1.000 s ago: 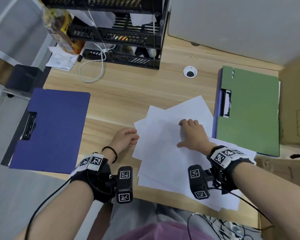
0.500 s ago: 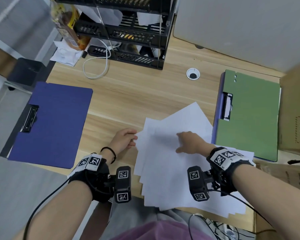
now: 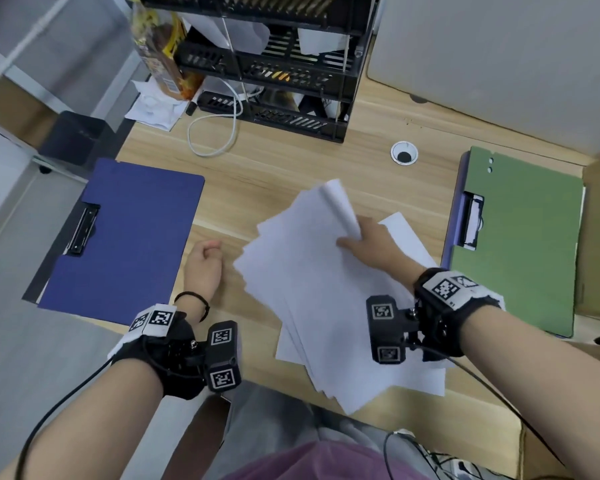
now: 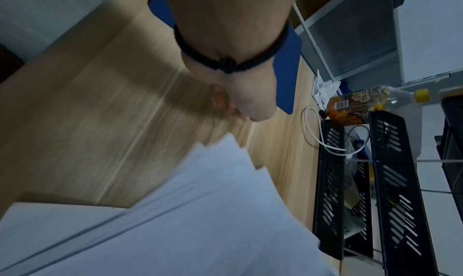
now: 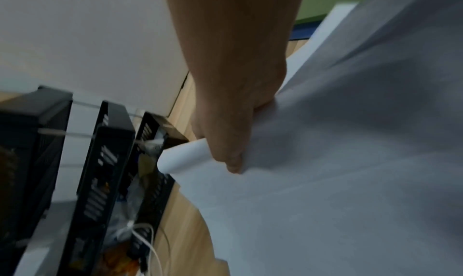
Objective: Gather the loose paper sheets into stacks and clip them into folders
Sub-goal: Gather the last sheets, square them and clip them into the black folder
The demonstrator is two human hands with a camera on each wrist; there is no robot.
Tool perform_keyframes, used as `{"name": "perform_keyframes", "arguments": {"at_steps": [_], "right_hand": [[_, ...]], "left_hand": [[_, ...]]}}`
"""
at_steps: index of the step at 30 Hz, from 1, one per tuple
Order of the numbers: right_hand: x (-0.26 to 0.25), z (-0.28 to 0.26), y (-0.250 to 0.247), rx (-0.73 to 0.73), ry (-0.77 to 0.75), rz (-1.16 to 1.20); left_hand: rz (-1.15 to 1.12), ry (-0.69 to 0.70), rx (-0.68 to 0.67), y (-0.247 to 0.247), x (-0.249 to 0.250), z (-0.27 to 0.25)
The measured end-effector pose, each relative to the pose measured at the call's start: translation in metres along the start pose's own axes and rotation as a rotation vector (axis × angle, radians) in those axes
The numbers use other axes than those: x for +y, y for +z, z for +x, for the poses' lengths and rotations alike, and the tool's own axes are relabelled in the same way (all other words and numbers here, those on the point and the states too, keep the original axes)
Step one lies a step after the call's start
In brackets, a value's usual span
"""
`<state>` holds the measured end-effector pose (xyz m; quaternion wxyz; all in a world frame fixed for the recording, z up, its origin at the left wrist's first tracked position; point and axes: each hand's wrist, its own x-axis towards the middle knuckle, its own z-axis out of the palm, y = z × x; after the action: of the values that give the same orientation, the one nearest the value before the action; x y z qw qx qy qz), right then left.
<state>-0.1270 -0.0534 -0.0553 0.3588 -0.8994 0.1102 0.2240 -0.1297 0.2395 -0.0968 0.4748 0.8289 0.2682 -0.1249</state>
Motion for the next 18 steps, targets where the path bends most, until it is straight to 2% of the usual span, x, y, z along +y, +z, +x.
{"name": "perform_keyframes", "arguments": {"at_steps": [2,6,9,11,15,18], "right_hand": [[0.009,0.004,-0.017,0.116,0.095,0.117],[0.044,-0.01,-0.037,0.333,0.313,0.486],[0.069,-0.04,-0.036,0.429,0.411,0.644],[0.083,-0.06,-0.031,0.462,0.448,0.738],[0.108,-0.094,-0.026,0.529,0.506,0.882],[0.118,-0.117,-0.026,0.599,0.526,0.942]], "left_hand": [[0.016,-0.003,-0.066,0.003,0.0,0.0],[0.094,0.044,-0.338,0.031,0.008,-0.007],[0.208,0.199,-0.451,0.059,0.024,-0.014],[0.362,0.341,-0.505,0.078,0.035,-0.016],[0.619,0.529,-0.63,0.112,0.054,-0.018],[0.888,0.647,-0.652,0.132,0.065,-0.024]]}}
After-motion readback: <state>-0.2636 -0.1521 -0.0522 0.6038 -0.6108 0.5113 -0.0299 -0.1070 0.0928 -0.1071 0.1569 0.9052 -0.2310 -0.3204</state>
